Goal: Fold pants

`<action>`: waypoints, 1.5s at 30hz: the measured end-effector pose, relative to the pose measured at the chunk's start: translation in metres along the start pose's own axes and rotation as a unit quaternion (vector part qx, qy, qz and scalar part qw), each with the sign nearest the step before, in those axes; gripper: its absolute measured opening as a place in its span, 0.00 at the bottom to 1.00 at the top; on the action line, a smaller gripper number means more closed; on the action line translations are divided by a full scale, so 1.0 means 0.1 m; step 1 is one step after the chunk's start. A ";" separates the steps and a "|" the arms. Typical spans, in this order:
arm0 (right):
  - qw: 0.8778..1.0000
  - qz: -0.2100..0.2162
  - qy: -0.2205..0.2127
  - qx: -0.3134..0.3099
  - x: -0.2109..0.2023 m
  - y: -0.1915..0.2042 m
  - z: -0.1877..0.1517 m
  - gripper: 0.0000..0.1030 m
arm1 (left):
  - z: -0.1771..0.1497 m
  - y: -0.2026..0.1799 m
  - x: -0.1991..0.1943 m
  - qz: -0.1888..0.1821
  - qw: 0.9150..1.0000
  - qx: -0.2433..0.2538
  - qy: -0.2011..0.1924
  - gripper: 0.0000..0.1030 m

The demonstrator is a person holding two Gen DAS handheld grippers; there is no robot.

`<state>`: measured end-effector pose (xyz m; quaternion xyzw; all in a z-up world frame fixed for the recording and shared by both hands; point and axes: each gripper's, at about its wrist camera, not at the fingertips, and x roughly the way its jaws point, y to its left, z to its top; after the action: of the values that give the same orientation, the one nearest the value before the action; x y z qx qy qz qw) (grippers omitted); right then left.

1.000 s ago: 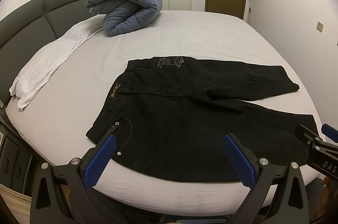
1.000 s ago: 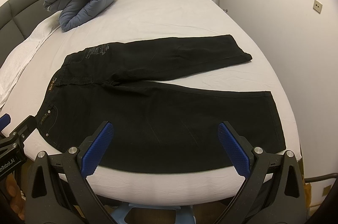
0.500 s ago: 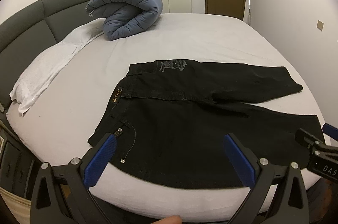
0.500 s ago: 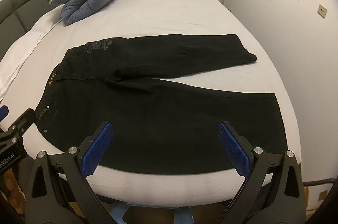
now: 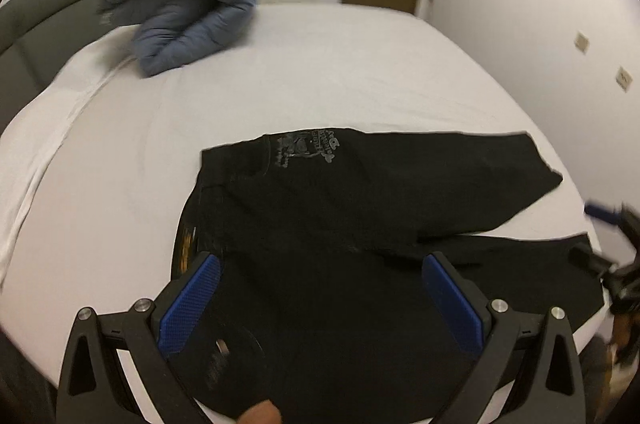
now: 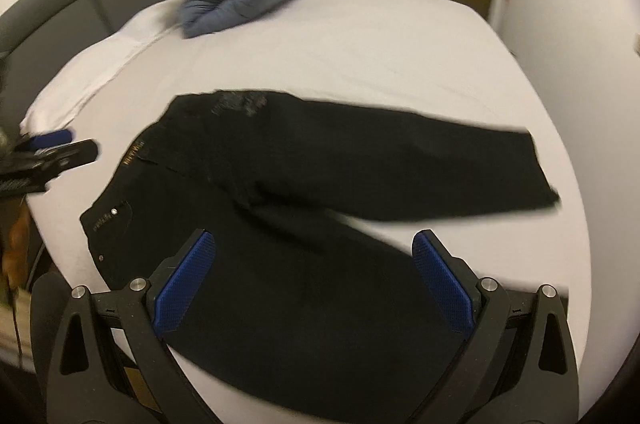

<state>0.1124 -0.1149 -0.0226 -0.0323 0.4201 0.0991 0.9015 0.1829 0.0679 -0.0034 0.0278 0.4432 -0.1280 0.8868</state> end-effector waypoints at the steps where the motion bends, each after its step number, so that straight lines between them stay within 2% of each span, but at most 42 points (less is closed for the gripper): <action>1: 1.000 0.011 -0.002 -0.019 0.06 -0.03 0.09 0.97 | 0.14 0.07 0.09 0.006 1.000 0.011 -0.007 1.00; 3: 0.997 0.037 -0.003 -0.065 0.20 -0.11 0.29 0.88 | 0.39 0.19 0.28 0.023 0.999 0.035 -0.010 1.00; 6: 0.990 0.082 0.002 -0.110 0.38 -0.28 0.54 0.77 | 0.75 0.37 0.72 0.008 0.997 0.070 0.027 1.00; 9: 0.983 0.112 0.006 -0.148 0.56 -0.46 0.72 0.70 | 1.05 0.48 1.23 0.032 0.991 0.117 0.057 1.00; 13: 0.972 0.133 0.026 -0.193 0.93 -0.69 0.97 0.69 | 1.21 0.53 1.88 0.027 0.977 0.181 0.107 1.00; 16: 0.966 0.144 0.033 -0.212 1.14 -0.78 1.08 0.69 | 1.23 0.57 2.26 0.035 0.967 0.218 0.129 1.00; 19: 0.957 0.172 0.039 -0.229 1.44 -0.87 1.29 0.69 | 1.28 0.65 2.55 0.024 0.961 0.231 0.149 1.00; 21: 0.954 0.181 0.039 -0.236 1.59 -0.87 1.37 0.69 | 1.30 0.77 2.75 0.011 0.958 0.227 0.178 0.99; 22: 0.952 0.189 0.042 -0.236 1.70 -0.87 1.45 0.69 | 1.30 0.83 2.83 0.005 0.956 0.223 0.193 0.95; 25: 0.949 0.210 0.042 -0.233 2.06 -0.79 1.68 0.64 | 1.29 0.97 2.98 0.004 0.954 0.213 0.211 0.95; 29: 0.947 0.235 0.037 -0.217 2.35 -0.61 1.89 0.61 | 1.21 1.07 3.11 -0.013 0.951 0.199 0.234 0.94; 30: 0.946 0.235 0.037 -0.220 2.44 -0.56 1.95 0.59 | 1.18 1.08 3.11 -0.019 0.951 0.199 0.235 0.87; 31: 0.946 0.233 0.039 -0.223 2.53 -0.52 2.01 0.58 | 1.15 1.07 3.10 -0.029 0.951 0.196 0.236 0.75; 32: 0.945 0.231 0.040 -0.226 2.59 -0.38 2.04 0.56 | 1.13 1.05 3.08 -0.040 0.951 0.192 0.237 0.69; 34: 0.944 0.231 0.047 -0.230 2.72 -0.29 2.14 0.53 | 1.09 0.97 3.00 -0.048 0.949 0.199 0.240 0.41; 35: 0.943 0.230 0.050 -0.234 2.81 -0.19 2.19 0.52 | 1.07 0.94 2.97 -0.045 0.948 0.204 0.240 0.34; 36: 0.942 0.229 0.055 -0.239 2.87 -0.15 2.23 0.52 | 1.04 0.90 2.93 -0.035 0.947 0.215 0.238 0.11; 37: 0.942 0.225 0.059 -0.242 2.91 -0.11 2.24 0.51 | 1.04 0.88 2.89 -0.027 0.946 0.222 0.234 0.09; 42: 0.942 0.218 0.073 -0.245 3.10 -0.02 2.33 0.49 | 0.90 0.83 2.40 -0.016 0.960 0.228 0.162 0.07; 45: 0.938 0.219 0.082 -0.255 3.20 0.07 2.35 0.49 | 0.79 0.75 2.13 -0.008 0.964 0.237 0.124 0.06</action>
<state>0.4887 -0.0267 -0.1152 -0.1764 0.4495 0.3955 0.7813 0.3857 0.0847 -0.1300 0.2493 0.5071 -0.2316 0.7919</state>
